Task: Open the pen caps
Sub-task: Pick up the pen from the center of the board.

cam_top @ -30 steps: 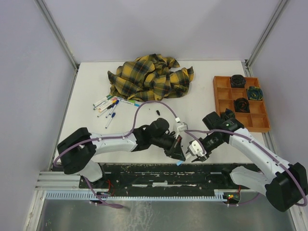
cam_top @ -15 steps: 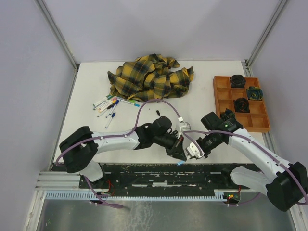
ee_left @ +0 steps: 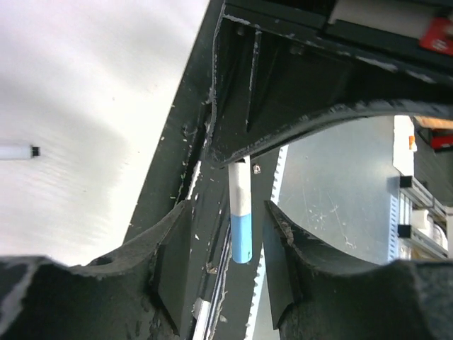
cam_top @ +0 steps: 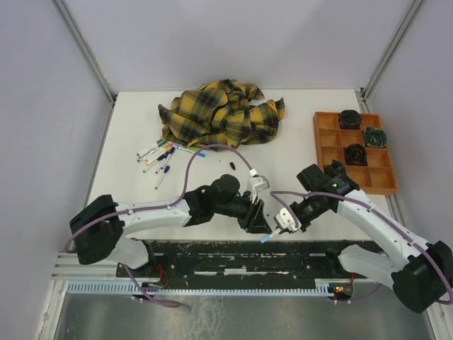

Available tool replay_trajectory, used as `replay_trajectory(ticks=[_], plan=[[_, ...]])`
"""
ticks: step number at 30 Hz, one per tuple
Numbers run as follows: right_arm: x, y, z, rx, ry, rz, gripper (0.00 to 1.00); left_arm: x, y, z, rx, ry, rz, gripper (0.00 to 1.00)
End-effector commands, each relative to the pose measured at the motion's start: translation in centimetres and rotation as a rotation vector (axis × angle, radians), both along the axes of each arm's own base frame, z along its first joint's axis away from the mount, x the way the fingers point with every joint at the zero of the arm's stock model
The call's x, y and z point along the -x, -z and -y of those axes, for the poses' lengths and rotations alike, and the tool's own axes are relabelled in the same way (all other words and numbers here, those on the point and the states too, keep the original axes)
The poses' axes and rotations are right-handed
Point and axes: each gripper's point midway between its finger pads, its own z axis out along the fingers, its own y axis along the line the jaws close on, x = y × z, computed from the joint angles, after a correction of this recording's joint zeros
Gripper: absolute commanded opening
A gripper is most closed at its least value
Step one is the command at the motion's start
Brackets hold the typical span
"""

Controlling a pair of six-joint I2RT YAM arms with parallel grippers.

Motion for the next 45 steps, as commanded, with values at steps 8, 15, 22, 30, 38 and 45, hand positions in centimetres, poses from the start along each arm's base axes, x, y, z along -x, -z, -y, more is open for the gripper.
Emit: replay_trajectory(ticks=[8,15,22,30,38,45], plan=[[-1.0,-4.7,-1.0,-0.131,0.141,-0.096,0.00,-5.5,-9.3,-4.3,0.405,-0.466,0.223,0.56],[-3.4,-6.9,-1.6,-0.174,0.347,-0.231,0.00,-7.0,-11.0,-9.0,0.668,-0.736,0.092,0.87],[-7.3,-8.5,-2.3,-0.201,0.650,-0.404,0.00,-7.7,-11.6,-9.6,0.731,-0.815,-0.039,0.87],[-9.9,-9.2,-2.6,-0.272,0.784,-0.474,0.00,-10.1,-11.1,-9.6,0.776,-0.952,-0.127,0.84],[-10.2,-9.1,-2.8,-0.287,0.805,-0.496,0.00,-11.6,-12.3,-7.3,0.837,-0.962,-0.172,0.76],[-10.2,-9.1,-2.7,-0.290,0.808,-0.488,0.00,-12.1,-12.7,-5.9,0.880,-0.948,-0.224,0.64]])
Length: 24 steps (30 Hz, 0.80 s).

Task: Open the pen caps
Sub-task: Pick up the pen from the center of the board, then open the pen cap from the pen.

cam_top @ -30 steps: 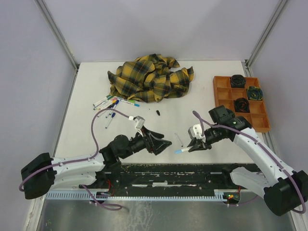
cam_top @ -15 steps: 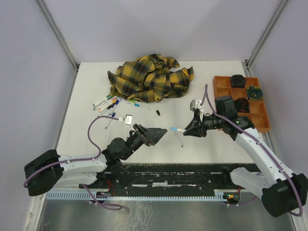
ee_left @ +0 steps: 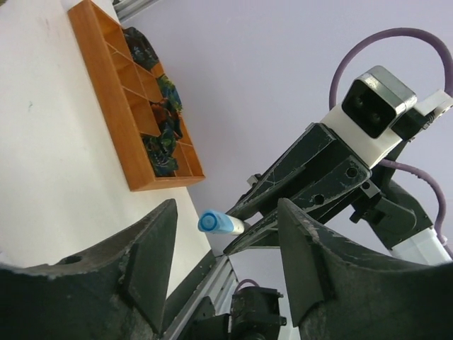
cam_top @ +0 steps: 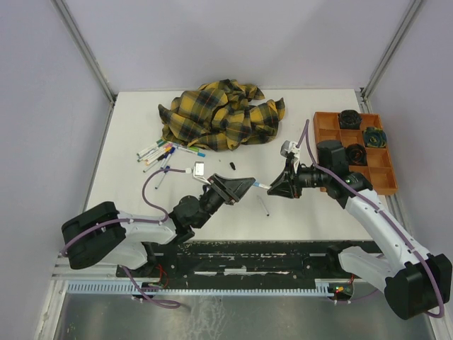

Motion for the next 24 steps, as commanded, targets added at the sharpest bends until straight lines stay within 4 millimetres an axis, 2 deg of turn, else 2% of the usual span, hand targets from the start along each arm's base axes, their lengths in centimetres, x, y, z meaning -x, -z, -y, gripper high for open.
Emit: replay_trajectory(ticks=[1,7,19,24], plan=[[-0.5,-1.0,-0.1,-0.024,0.015,0.041,0.00,-0.5,-3.7,0.4,0.178,-0.004,0.004,0.62],[-0.5,-1.0,-0.1,-0.024,0.018,0.043,0.00,-0.5,-3.6,1.0,0.208,0.013,-0.006,0.47],[-0.6,-1.0,0.0,-0.022,0.026,0.050,0.00,-0.2,-3.4,2.3,0.230,0.069,-0.024,0.34],[-0.6,-1.0,0.0,-0.022,0.025,0.050,0.00,-0.2,-3.4,2.5,0.239,0.076,-0.026,0.22]])
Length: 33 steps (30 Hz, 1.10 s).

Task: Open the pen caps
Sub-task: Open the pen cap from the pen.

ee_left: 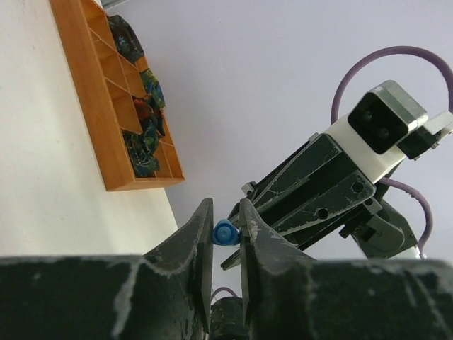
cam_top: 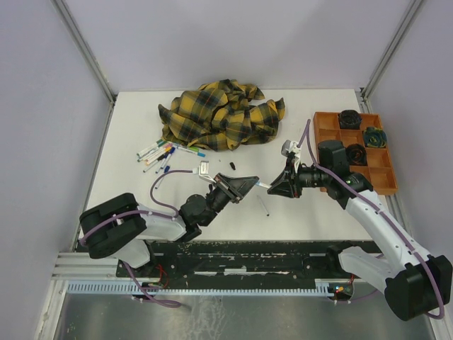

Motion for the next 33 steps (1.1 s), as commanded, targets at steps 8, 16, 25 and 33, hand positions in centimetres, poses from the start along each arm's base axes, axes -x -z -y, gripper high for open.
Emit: replay_trajectory(ticks=[8,16,25,33], plan=[[-0.2,-0.6,0.1,-0.011,0.002,0.047,0.00,-0.9,-3.6,-2.0,0.180,-0.077,-0.012,0.03],[0.3,-0.4,0.0,-0.013,-0.023,0.041,0.00,-4.6,-6.6,-10.1,0.228,-0.407,0.018,0.03],[-0.3,0.5,0.3,0.010,0.018,0.027,0.00,-6.4,-8.8,-15.5,0.221,-0.554,0.050,0.03],[-5.1,3.7,1.2,0.066,0.332,-0.148,0.00,-6.3,-4.5,-17.1,-0.055,-0.583,-0.020,0.03]])
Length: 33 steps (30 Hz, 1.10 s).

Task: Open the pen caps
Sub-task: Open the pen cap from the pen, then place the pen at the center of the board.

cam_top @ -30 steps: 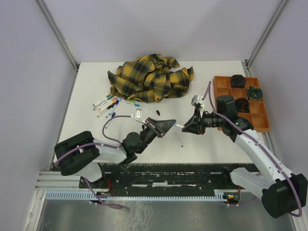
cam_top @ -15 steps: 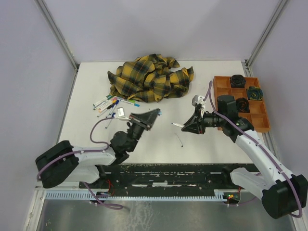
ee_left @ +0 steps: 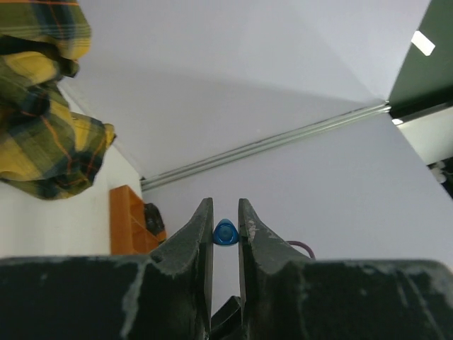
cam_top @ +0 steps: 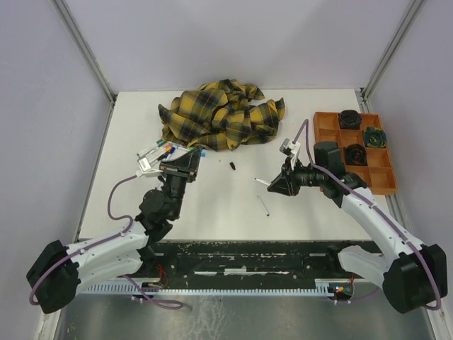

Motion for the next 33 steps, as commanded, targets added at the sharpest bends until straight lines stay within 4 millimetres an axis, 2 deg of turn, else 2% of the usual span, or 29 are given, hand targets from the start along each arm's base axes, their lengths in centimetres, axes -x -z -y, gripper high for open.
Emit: replay_trajectory(ticks=[1,5,9,13,23,33], plan=[[-4.1,1.8,0.9,0.034,0.279,-0.115,0.00,-0.4,4.7,-0.9,-0.245,-0.045,-0.120,0.03],[-5.6,4.7,1.6,0.110,0.420,-0.242,0.00,0.2,6.7,-1.3,-0.334,-0.028,-0.167,0.03],[-5.6,8.4,1.7,0.242,0.460,-0.347,0.00,1.1,8.5,-2.0,-0.344,-0.017,-0.188,0.03],[-5.3,10.8,1.7,0.321,0.465,-0.427,0.00,1.8,10.3,-2.8,-0.324,-0.011,-0.212,0.03],[-6.1,12.6,2.0,0.340,0.532,-0.435,0.00,2.8,12.2,-3.6,-0.297,0.003,-0.234,0.03],[-5.6,13.7,2.0,0.377,0.519,-0.457,0.11,2.9,12.6,-3.4,-0.283,0.014,-0.244,0.03]])
